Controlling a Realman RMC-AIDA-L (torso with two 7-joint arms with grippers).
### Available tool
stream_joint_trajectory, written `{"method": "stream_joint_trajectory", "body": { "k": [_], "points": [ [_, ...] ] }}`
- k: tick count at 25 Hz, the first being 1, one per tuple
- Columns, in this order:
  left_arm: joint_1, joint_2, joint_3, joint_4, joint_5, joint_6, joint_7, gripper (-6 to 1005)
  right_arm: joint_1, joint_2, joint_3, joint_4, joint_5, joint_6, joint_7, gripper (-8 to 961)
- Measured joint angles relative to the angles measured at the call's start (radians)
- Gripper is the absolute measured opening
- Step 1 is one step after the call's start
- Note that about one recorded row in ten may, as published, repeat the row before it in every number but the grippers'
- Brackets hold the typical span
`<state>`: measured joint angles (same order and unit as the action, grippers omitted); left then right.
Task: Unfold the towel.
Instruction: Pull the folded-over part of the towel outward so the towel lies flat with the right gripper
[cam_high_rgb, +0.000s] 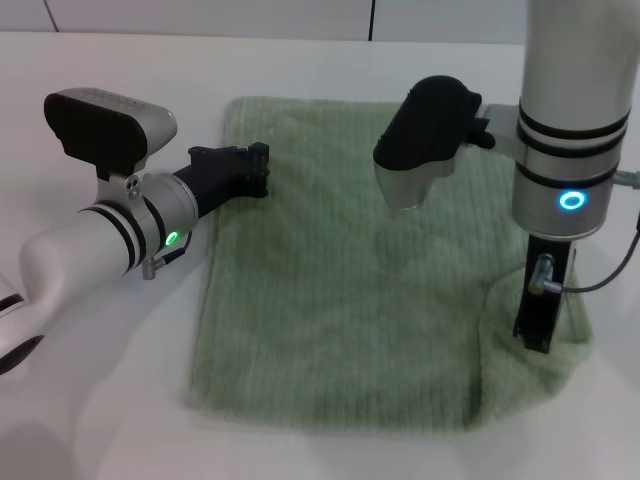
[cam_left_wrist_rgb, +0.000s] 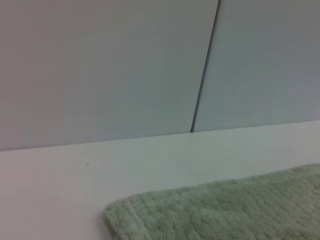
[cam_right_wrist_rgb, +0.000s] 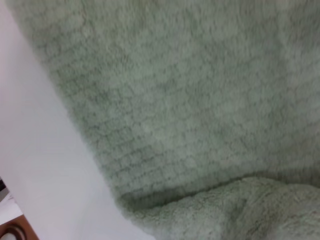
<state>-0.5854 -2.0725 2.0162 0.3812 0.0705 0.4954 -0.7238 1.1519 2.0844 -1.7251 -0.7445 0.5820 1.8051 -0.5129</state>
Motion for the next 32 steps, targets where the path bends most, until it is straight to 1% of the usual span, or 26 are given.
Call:
{"method": "stream_joint_trajectory", "body": {
  "k": [5, 8, 11, 13, 18, 22, 29, 32],
  "points": [
    [-0.002, 0.0, -0.001, 0.002, 0.0, 0.0, 0.003, 10, 0.012, 0.0, 0.0, 0.043, 0.001, 0.007, 0.003, 48],
    [-0.002, 0.0, -0.002, 0.003, 0.0, 0.0, 0.003, 10, 0.03, 0.0, -0.008, 0.098, 0.001, 0.009, -0.004, 48],
    [-0.002, 0.0, -0.002, 0.004, 0.0, 0.0, 0.003, 10, 0.036, 0.0, -0.017, 0.116, 0.001, 0.009, -0.005, 48],
    [-0.003, 0.0, -0.002, 0.003, 0.0, 0.0, 0.003, 11, 0.051, 0.0, -0.027, 0.161, 0.001, 0.01, -0.011, 48],
    [-0.004, 0.001, -0.002, 0.004, 0.0, 0.0, 0.003, 11, 0.07, 0.002, -0.029, 0.215, 0.001, 0.013, -0.03, 48],
    [-0.004, 0.002, -0.002, 0.004, 0.0, 0.0, 0.003, 11, 0.071, 0.003, -0.035, 0.222, 0.001, 0.015, -0.031, 47],
    [-0.004, 0.002, -0.004, 0.003, 0.0, 0.0, 0.003, 11, 0.062, 0.007, -0.085, 0.205, 0.006, 0.016, -0.033, 48],
    [-0.004, 0.002, -0.006, 0.003, 0.0, 0.0, 0.003, 11, 0.06, 0.007, -0.101, 0.179, 0.043, 0.016, -0.033, 111]
  ]
}}
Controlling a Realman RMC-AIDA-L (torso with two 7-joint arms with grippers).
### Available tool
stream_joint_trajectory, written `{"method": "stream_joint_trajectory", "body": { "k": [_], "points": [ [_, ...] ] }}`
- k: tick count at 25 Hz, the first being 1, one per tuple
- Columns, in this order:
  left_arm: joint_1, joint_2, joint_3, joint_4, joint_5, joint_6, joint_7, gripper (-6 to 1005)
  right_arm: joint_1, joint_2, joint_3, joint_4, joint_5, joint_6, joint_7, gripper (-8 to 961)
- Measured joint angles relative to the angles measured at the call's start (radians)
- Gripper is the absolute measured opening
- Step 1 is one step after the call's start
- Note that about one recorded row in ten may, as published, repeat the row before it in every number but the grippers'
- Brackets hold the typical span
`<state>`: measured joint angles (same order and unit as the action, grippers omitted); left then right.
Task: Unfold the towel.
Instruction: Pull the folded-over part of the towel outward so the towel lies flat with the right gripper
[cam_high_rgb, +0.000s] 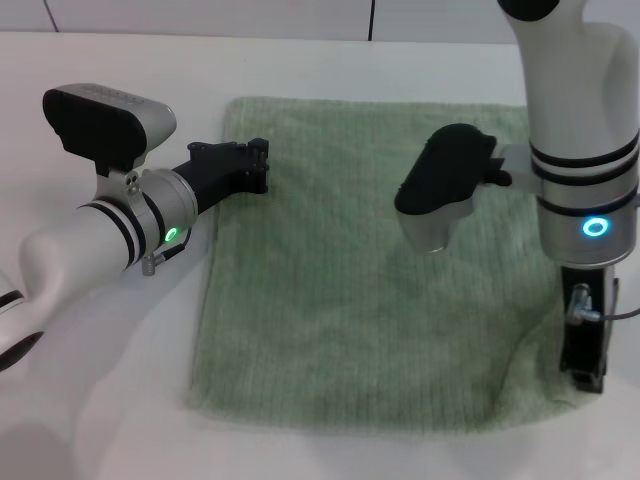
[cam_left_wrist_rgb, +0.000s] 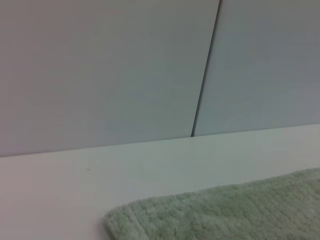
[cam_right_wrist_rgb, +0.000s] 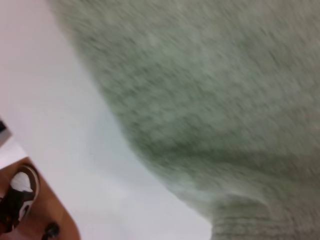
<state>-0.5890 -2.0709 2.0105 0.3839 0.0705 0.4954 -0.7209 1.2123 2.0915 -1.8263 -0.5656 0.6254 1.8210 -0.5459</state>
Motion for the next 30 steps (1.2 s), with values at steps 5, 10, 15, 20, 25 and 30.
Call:
{"method": "stream_joint_trajectory", "body": {
  "k": [5, 10, 15, 20, 25, 30],
  "points": [
    [0.0, 0.0, -0.008, -0.002, 0.0, 0.0, 0.0, 11, 0.003, -0.002, -0.031, -0.026, 0.049, 0.0, 0.0, 197],
    [0.001, 0.0, -0.012, -0.001, 0.0, 0.0, 0.0, 11, 0.011, -0.002, -0.076, -0.028, 0.097, 0.013, 0.001, 277],
    [0.002, 0.001, -0.013, 0.0, 0.0, 0.0, 0.0, 11, 0.01, -0.012, -0.149, -0.024, 0.091, 0.049, 0.037, 329],
    [0.002, 0.001, -0.013, 0.0, 0.0, 0.0, 0.0, 11, 0.023, -0.017, -0.15, -0.025, 0.021, 0.055, 0.059, 333],
    [0.002, 0.002, -0.014, 0.001, 0.0, 0.0, 0.01, 12, 0.05, -0.016, -0.147, -0.048, -0.062, 0.056, 0.075, 331],
    [0.005, 0.002, -0.017, 0.001, 0.0, 0.0, 0.012, 12, 0.057, -0.011, -0.15, -0.122, -0.148, 0.055, 0.086, 329]
  ]
}}
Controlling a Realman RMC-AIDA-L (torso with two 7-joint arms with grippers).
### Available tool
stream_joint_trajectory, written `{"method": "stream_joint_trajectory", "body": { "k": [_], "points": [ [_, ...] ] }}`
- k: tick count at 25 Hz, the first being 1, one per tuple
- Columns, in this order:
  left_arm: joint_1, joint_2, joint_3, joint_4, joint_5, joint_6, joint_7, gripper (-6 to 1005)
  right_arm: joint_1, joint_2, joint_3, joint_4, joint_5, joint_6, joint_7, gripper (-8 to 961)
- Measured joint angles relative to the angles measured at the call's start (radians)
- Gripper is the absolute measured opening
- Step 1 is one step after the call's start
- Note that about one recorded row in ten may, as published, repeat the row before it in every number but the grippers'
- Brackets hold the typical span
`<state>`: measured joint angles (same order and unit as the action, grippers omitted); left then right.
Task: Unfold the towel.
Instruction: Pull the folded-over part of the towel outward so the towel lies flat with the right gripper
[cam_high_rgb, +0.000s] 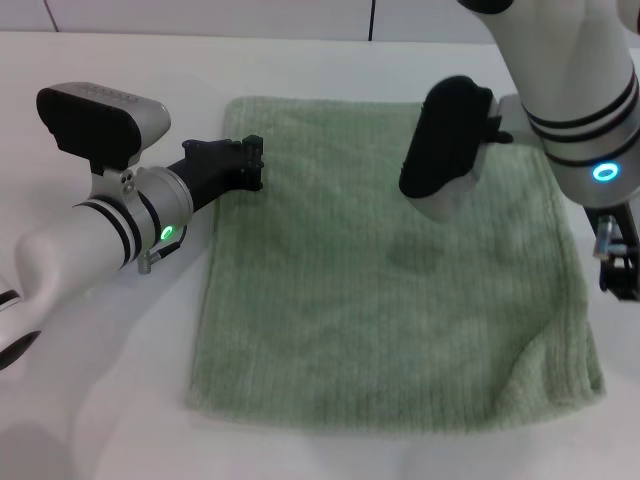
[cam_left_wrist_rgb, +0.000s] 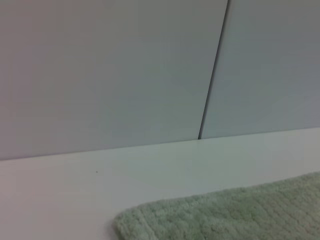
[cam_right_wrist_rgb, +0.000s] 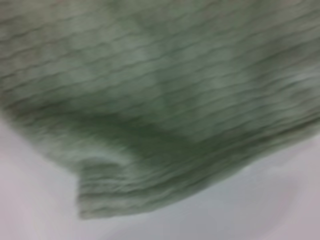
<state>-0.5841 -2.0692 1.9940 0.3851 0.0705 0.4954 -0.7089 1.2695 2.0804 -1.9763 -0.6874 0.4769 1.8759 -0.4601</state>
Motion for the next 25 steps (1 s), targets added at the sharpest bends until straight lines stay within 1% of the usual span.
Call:
{"method": "stream_joint_trajectory", "body": {
  "k": [1, 2, 4, 5, 6, 8, 9, 16, 19, 25],
  "points": [
    [0.001, 0.0, -0.001, 0.002, 0.0, 0.0, 0.0, 12, -0.007, 0.001, 0.002, -0.04, -0.029, -0.004, 0.001, 329],
    [0.002, 0.001, -0.001, 0.002, 0.0, 0.0, 0.0, 12, -0.007, 0.001, 0.002, -0.04, -0.029, -0.004, 0.001, 329],
    [0.003, 0.001, -0.002, 0.003, 0.0, 0.0, 0.0, 12, -0.026, 0.005, 0.002, -0.097, -0.037, -0.016, -0.004, 328],
    [0.003, 0.001, -0.002, 0.003, 0.0, 0.0, 0.0, 12, -0.026, 0.005, 0.002, -0.097, -0.037, -0.016, -0.004, 327],
    [0.003, 0.001, -0.002, 0.003, 0.0, 0.0, 0.0, 12, -0.043, 0.007, 0.0, -0.123, -0.032, -0.031, -0.013, 327],
    [0.002, 0.001, -0.002, 0.004, 0.0, 0.0, 0.0, 12, -0.051, 0.008, -0.001, -0.13, -0.028, -0.038, -0.019, 327],
    [0.002, 0.001, -0.002, 0.004, 0.0, 0.0, 0.0, 12, -0.067, 0.011, -0.004, -0.133, -0.013, -0.06, -0.033, 327],
    [0.001, 0.001, -0.004, 0.003, 0.0, 0.0, 0.0, 12, -0.088, 0.012, -0.009, -0.136, 0.066, -0.099, -0.057, 328],
    [-0.002, 0.001, -0.006, 0.002, 0.0, 0.0, 0.0, 12, -0.107, 0.012, -0.011, -0.165, 0.082, -0.125, -0.07, 329],
    [-0.002, 0.001, -0.006, 0.002, 0.0, 0.0, 0.0, 12, -0.114, 0.012, -0.012, -0.152, 0.108, -0.128, -0.082, 329]
  ]
}}
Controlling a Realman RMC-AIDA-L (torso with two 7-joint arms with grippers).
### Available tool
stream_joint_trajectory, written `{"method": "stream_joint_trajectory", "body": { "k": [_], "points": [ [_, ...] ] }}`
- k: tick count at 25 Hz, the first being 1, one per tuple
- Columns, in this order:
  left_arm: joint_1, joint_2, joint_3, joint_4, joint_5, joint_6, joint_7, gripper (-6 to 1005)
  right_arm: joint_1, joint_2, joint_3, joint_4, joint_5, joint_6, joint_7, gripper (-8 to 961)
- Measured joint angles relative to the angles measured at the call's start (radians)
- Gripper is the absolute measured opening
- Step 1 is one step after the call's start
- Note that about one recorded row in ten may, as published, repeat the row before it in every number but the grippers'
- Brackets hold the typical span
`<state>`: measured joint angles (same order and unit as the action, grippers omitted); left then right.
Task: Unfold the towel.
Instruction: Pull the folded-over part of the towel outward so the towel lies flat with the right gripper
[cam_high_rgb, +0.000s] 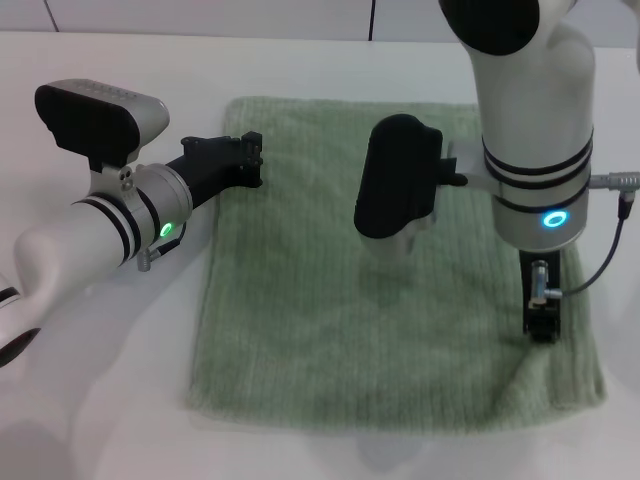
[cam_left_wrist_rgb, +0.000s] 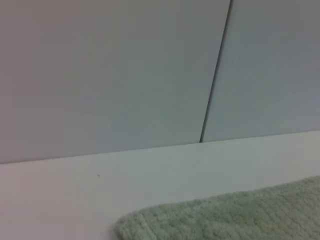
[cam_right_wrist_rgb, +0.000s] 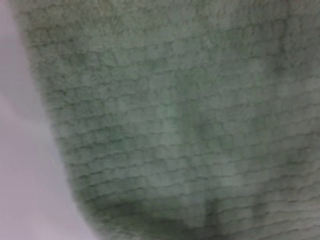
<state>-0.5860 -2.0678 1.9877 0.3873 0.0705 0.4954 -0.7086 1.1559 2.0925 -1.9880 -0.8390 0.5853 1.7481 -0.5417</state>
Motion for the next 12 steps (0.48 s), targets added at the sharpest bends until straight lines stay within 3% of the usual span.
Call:
{"method": "stream_joint_trajectory", "body": {
  "k": [12],
  "points": [
    [0.004, 0.0, 0.0, 0.002, 0.0, 0.0, -0.004, 12, 0.052, -0.007, 0.014, 0.154, 0.025, 0.119, 0.011, 331]
  ]
}}
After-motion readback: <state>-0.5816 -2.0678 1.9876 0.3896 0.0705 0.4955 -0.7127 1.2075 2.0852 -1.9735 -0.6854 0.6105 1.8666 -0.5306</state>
